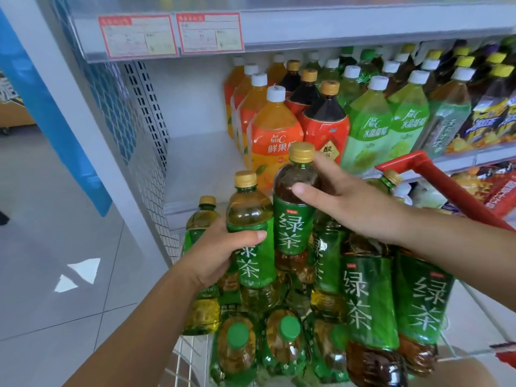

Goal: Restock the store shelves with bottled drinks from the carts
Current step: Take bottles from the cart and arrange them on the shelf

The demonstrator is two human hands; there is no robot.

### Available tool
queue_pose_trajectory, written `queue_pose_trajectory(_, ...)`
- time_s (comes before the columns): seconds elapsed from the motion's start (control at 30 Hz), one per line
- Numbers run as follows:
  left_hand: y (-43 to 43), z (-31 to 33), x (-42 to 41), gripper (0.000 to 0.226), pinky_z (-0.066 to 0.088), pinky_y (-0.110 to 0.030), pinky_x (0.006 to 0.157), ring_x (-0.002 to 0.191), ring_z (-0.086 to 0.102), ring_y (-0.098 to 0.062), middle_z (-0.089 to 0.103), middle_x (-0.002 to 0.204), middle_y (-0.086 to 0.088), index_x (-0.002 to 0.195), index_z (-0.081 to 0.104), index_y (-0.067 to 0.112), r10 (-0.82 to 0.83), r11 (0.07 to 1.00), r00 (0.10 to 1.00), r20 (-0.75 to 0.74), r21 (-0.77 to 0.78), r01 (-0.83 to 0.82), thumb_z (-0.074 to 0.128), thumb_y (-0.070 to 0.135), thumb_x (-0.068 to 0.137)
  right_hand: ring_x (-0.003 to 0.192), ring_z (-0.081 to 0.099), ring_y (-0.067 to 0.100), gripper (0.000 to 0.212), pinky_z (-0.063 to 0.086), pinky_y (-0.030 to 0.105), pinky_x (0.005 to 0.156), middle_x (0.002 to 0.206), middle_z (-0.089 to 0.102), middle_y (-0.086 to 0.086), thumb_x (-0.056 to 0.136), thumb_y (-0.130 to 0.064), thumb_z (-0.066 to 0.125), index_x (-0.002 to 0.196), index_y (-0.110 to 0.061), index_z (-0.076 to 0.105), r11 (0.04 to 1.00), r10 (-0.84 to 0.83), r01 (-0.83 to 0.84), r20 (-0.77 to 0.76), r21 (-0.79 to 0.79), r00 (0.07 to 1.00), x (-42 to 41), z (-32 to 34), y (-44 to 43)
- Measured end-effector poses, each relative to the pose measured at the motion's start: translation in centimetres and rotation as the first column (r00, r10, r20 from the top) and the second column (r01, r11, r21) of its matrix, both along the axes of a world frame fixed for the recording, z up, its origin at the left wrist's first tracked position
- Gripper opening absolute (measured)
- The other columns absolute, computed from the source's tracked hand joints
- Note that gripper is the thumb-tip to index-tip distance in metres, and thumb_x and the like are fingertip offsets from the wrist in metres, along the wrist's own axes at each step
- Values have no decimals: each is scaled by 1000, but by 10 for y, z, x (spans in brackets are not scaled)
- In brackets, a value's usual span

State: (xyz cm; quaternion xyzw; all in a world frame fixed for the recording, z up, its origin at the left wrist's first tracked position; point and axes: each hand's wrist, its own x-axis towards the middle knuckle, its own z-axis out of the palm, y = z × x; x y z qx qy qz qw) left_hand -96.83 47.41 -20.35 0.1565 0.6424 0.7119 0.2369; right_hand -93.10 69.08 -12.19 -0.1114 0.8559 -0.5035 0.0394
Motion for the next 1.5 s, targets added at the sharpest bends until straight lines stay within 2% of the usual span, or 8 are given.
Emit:
queue_pose_trajectory(0.1, 5, 2, 0, 42, 53, -42, 85, 100, 70, -26, 74, 107, -8, 99, 74, 28, 24, 1000, 999, 26, -6, -24, 79, 29, 58, 92, 41, -37, 88, 32, -9, 72, 109, 39, -45, 78, -48, 69, 125, -61, -4, 989, 42, -56, 103, 137, 994, 3, -6, 1)
queue_pose_trajectory(0.17, 9, 6, 0, 39, 53, -41, 85, 99, 71, -25, 75, 106, -6, 96, 75, 32, 26, 999, 999, 23, -23, -26, 80, 27, 58, 86, 41, -39, 102, 34, -9, 72, 111, 39, -41, 73, -33, 81, 122, -57, -6, 990, 35, -46, 90, 130, 995, -1, -11, 7)
queue_pose_trajectory(0.37, 20, 21, 2, 53, 52, -51, 95, 103, 70, -29, 74, 109, -8, 106, 70, 27, 102, 992, 995, -5, -78, -102, 81, 31, 55, 91, 51, -20, 84, 40, -5, 72, 109, 54, -23, 62, -29, 90, 125, -30, 33, 993, -85, 85, 3, 81, 996, -16, -17, 18)
queue_pose_trajectory(0.63, 33, 74, -6, 64, 52, -49, 94, 105, 69, -30, 73, 112, -8, 117, 63, 16, 279, 952, 943, -182, -76, -297, 79, 32, 57, 89, 63, -11, 67, 45, 8, 73, 99, 69, -21, 56, -25, 92, 110, -37, 54, 992, -47, 27, -159, -127, 986, -42, 22, 32)
queue_pose_trajectory(0.97, 28, 192, -36, 33, 58, -40, 80, 82, 73, -18, 76, 86, 3, 87, 77, 32, 516, 846, 661, -544, 201, -495, 79, 43, 56, 86, 71, 6, 57, 55, 23, 75, 93, 75, -7, 63, -16, 87, 109, -22, 53, 907, -20, -185, -478, -378, 878, -76, 138, 21)
queue_pose_trajectory(1.1, 1, 221, -52, 64, 58, -52, 81, 83, 72, -33, 75, 87, -9, 92, 75, 24, 577, 802, 582, -573, 263, -536, 88, 62, 42, 86, 71, 10, 56, 58, 27, 77, 95, 75, -1, 70, -12, 84, 116, -10, 54, 854, -62, -268, -598, -446, 799, -93, 187, 6)
queue_pose_trajectory(1.3, -24, 246, -73, 70, 60, -44, 68, 69, 72, -29, 74, 80, -10, 88, 74, 19, 621, 768, 555, -554, 289, -571, 88, 63, 35, 98, 68, 10, 64, 55, 37, 89, 109, 70, -1, 67, -26, 84, 122, -15, 53, 896, -92, -260, -724, -359, 684, -136, 229, -27)
queue_pose_trajectory(1.5, -33, 250, -87, 69, 54, -55, 78, 73, 70, -35, 72, 86, -17, 90, 74, 19, 561, 813, 632, -534, 216, -540, 88, 63, 38, 95, 64, 5, 62, 55, 34, 86, 107, 65, -8, 72, -28, 82, 125, -20, 50, 914, -111, -187, -666, -359, 738, -184, 247, -57)
